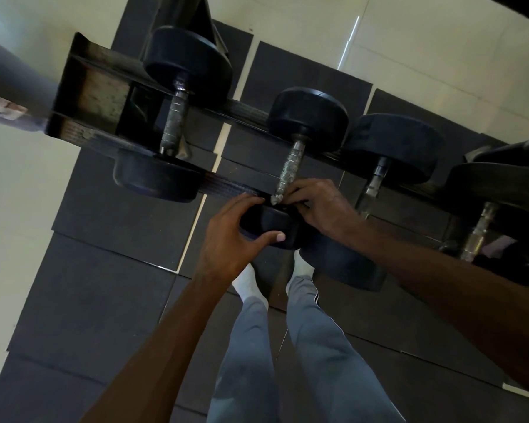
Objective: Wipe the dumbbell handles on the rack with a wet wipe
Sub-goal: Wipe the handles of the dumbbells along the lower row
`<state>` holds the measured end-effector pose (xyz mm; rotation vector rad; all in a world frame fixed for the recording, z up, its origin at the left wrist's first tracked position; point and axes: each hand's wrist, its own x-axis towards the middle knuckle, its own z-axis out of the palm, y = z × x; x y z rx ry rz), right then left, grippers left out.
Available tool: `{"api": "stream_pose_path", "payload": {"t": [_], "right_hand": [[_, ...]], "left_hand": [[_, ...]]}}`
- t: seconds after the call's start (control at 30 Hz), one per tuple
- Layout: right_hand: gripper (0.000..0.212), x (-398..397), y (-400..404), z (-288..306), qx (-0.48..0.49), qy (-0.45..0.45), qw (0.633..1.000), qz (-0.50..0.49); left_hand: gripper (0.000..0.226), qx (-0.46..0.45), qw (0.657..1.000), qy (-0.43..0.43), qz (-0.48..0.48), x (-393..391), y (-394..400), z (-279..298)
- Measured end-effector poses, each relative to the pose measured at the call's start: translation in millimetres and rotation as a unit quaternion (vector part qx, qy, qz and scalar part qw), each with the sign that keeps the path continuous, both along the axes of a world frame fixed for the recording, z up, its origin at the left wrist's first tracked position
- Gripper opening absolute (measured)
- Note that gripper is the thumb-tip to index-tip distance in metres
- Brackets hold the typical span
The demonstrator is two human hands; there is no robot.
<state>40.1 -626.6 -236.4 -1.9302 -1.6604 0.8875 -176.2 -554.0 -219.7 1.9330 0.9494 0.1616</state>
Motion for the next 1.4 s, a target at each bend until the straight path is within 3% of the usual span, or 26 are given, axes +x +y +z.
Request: {"api": "stream_pose_path", "payload": {"t": [0.17,0.27,0.33,0.47,0.53,0.6,0.7,0.83,0.9,0.97,1.07,1.2,1.3,1.4], "right_hand": [[0.022,6,29,25,-0.01,-0.08,0.969,0.232],[0.052,28,53,11,-0.004,-0.109,0.982,0.157],[0.057,32,59,1,-0.026,-0.142,0.976,0.16],[0.027,0,59,20,-0.123,-0.178,0.921,0.323],[0.017,0,62,29,-0.135,-0.174,0.923,0.316],[0.015,12,74,34,-0.143,-0.194,0.938,0.249],[0.024,24,84,33,-0.163,-0.181,0.956,0.164],[0.015,4,71,30,-0.183,-0.167,0.921,0.301],[0.012,2,66,30,-0.133,-0.172,0.919,0.328],[0.01,11,72,31,-0.096,-0.247,0.906,0.331],[0.012,31,91,37,-0.088,-0.383,0.857,0.332],[0.013,33,87,29,-0.033,-0.488,0.803,0.342],[0.011,29,71,24,-0.023,-0.493,0.819,0.292],[0.006,28,60,17,0.018,-0.417,0.894,0.164]], "left_hand": [[0.07,-0.002,1.0,-0.008,0.002,0,-1,-1],[0.071,-0.002,1.0,-0.003,0.005,-1,-1,-1],[0.071,0.001,1.0,0.0,0.003,-1,0,-1],[0.069,0.002,1.0,-0.012,0.004,1,1,-1],[0.069,0.001,1.0,-0.012,0.004,1,1,-2],[0.071,0.0,1.0,-0.01,0.003,0,0,-3],[0.072,0.005,1.0,-0.007,0.001,-1,0,-4],[0.073,-0.003,1.0,-0.017,0.008,0,1,-4],[0.073,-0.003,1.0,-0.017,0.007,0,1,-4],[0.073,-0.004,1.0,-0.016,0.009,0,1,-4],[0.072,-0.002,1.0,-0.013,0.003,-1,1,-5],[0.072,-0.006,1.0,-0.012,-0.001,-2,1,-8],[0.072,-0.011,1.0,-0.014,0.001,-2,1,-7],[0.071,-0.006,1.0,-0.016,0.003,-1,1,-6]]}}
